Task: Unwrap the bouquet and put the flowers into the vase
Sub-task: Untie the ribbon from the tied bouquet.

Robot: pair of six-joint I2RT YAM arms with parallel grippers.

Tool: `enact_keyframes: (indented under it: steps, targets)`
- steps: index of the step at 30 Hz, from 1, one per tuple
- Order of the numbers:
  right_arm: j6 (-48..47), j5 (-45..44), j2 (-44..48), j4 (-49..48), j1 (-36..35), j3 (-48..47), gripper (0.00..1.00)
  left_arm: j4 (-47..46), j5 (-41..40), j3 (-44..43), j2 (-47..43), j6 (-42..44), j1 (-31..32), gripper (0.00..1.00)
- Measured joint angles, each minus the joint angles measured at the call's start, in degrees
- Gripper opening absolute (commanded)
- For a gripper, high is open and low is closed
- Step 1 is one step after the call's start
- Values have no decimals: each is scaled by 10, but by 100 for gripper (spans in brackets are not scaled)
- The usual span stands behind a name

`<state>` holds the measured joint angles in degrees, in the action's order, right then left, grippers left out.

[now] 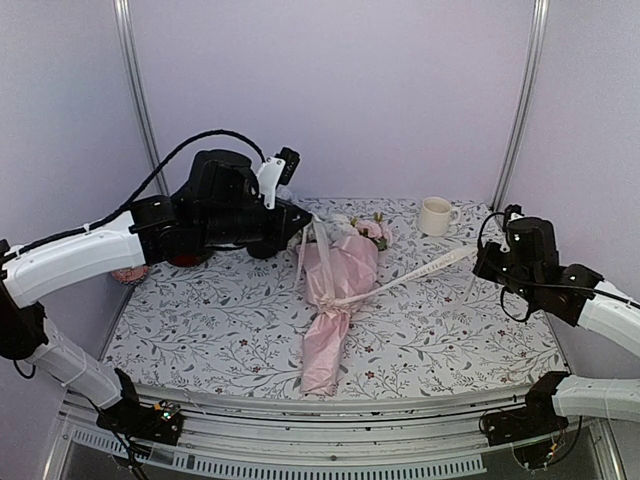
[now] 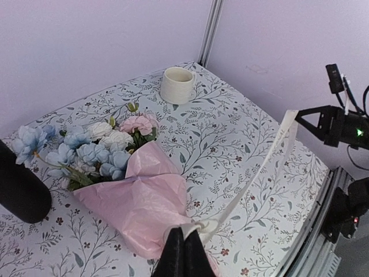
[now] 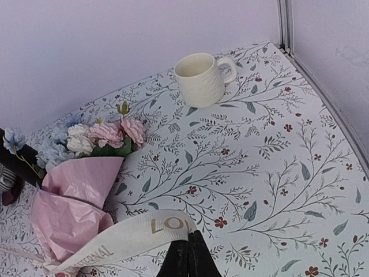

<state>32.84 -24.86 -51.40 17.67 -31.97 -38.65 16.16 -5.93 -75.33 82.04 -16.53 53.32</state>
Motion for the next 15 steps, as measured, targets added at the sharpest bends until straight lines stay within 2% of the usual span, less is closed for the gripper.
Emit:
enact_keyframes:
  steps: [7,15]
  targets:
    - [-41,1,17,22,38,-60,2,-2,-19,57,-52,-11,-4,0]
    - [-72,12,6,42,79,-115,2,-5,-32,85,-81,-17,-10,0]
